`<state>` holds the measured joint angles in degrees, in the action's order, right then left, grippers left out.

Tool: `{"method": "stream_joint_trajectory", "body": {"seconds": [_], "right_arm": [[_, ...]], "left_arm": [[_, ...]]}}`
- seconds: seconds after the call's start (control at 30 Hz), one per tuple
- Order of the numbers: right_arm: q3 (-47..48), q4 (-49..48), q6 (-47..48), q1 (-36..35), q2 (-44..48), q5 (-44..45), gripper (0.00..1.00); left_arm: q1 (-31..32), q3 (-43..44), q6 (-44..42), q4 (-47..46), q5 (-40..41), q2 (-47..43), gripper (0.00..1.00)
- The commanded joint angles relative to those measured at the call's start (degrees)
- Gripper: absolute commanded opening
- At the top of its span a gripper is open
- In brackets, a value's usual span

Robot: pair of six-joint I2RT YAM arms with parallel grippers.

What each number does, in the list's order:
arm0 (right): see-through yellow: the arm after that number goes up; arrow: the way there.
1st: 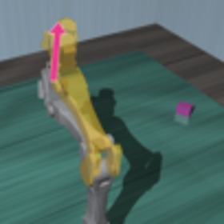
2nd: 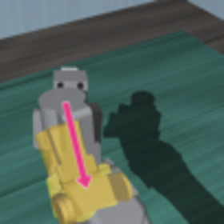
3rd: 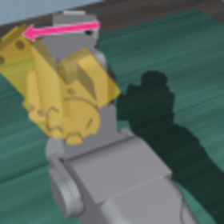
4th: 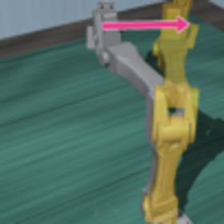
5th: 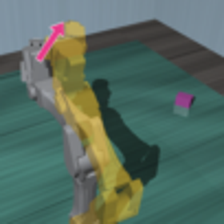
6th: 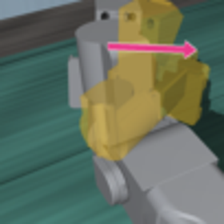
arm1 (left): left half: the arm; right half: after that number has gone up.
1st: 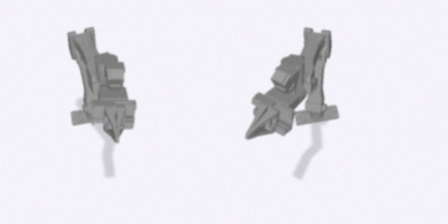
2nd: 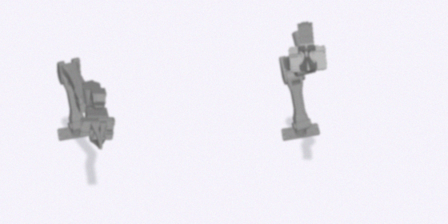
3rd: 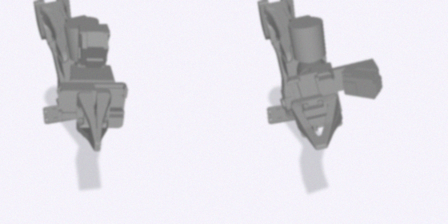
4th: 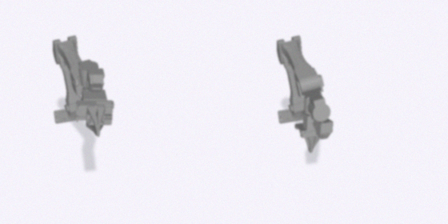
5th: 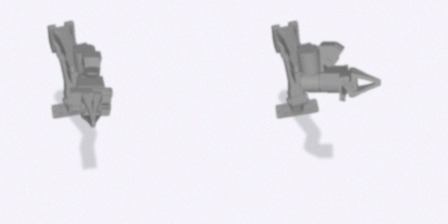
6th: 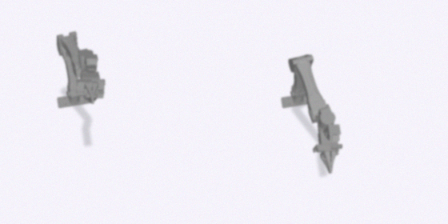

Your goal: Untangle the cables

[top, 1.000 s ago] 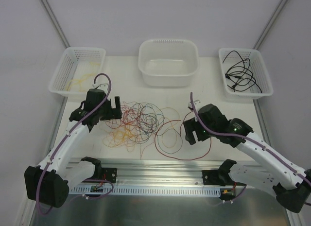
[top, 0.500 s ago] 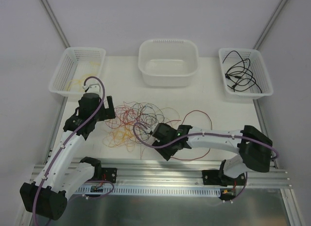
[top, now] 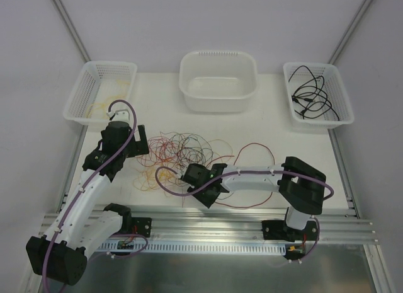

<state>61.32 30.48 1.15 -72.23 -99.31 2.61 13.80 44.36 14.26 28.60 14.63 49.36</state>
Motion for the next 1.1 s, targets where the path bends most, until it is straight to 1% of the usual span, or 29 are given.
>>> {"method": "stream_joint_trajectory", "body": {"seconds": [0.0, 0.07, 0.23, 0.3, 0.33, 0.37, 0.4, 0.47, 0.5, 0.57, 0.63, 0.7, 0.73, 0.77, 0.83, 0.87, 0.93, 1.03, 1.07], "right_arm": [[2.8, 2.0, 0.3, -0.1, -1.6, 1.1, 0.37], [3.6, 3.0, -0.1, -0.2, -2.9, 2.0, 0.33], [6.0, 7.0, -1.0, -1.4, -6.1, 5.6, 0.31], [7.2, 8.4, -1.0, -2.0, -7.5, 6.8, 0.27], [7.5, 8.6, -1.0, -2.2, -7.8, 7.0, 0.23], [7.8, 8.8, -1.0, -2.3, -8.0, 7.4, 0.14], [8.0, 9.1, -1.0, -2.3, -8.1, 7.6, 0.10], [7.9, 9.2, -0.9, -2.4, -6.7, 7.7, 0.01], [8.1, 9.7, -0.7, -2.4, -6.0, 7.4, 0.01], [8.7, 10.7, 0.0, -2.4, -2.5, 6.3, 0.01], [10.8, 14.1, 0.7, -2.7, 0.7, 6.3, 0.01], [12.7, 18.0, 2.0, -2.9, 6.0, 6.4, 0.01], [14.3, 19.1, 2.5, -2.9, 7.9, 7.1, 0.01], [15.1, 20.1, 3.5, -2.7, 11.6, 7.8, 0.01], [17.1, 22.9, 4.3, -2.1, 15.2, 9.3, 0.01], [17.5, 24.0, 4.8, -1.2, 19.3, 11.1, 0.01], [18.0, 24.4, 5.1, 0.8, 23.4, 12.8, 0.01], [16.3, 24.1, 3.5, 8.0, 30.5, 17.7, 0.01], [14.0, 24.1, 2.7, 13.5, 31.8, 20.0, 0.01]], "left_arm": [[-0.2, -0.2, 0.5, -0.6, 1.4, -0.5, 0.99], [-0.3, -0.2, 0.4, -0.6, 1.5, -0.5, 0.99], [-0.2, -0.3, 0.4, -0.6, 2.0, -0.7, 0.99], [-0.2, -0.3, 0.3, -0.6, 2.0, -0.8, 0.99], [-0.2, -0.2, 0.3, -0.6, 2.0, -0.6, 0.99], [-0.3, -0.2, 0.3, -0.6, 1.9, -0.6, 0.99], [-0.3, -0.2, 0.3, -0.6, 2.1, -0.5, 0.99], [-0.3, -0.3, 0.3, -0.6, 2.1, -0.5, 0.99], [-0.2, -0.3, 0.2, -0.6, 2.0, -0.5, 0.99], [-0.3, -0.2, 0.3, -0.6, 2.1, -0.5, 0.99], [-0.3, -0.2, 0.2, -0.6, 1.9, -0.3, 0.99], [-0.2, -0.1, 0.2, -0.6, 1.8, -0.2, 0.99], [-0.2, -0.1, 0.2, -0.6, 1.8, -0.2, 0.99], [-0.3, -0.1, 0.2, -0.6, 1.9, -0.2, 0.99], [-0.2, -0.1, 0.2, -0.6, 1.9, -0.2, 0.99], [-0.2, -0.1, 0.2, -0.6, 1.9, -0.1, 0.99], [-0.3, -0.1, 0.1, -0.6, 1.6, -0.1, 0.99], [-0.2, -0.1, 0.2, -0.6, 1.6, 0.0, 0.99], [-0.3, -0.1, 0.2, -0.6, 1.6, -0.1, 0.99]]}}
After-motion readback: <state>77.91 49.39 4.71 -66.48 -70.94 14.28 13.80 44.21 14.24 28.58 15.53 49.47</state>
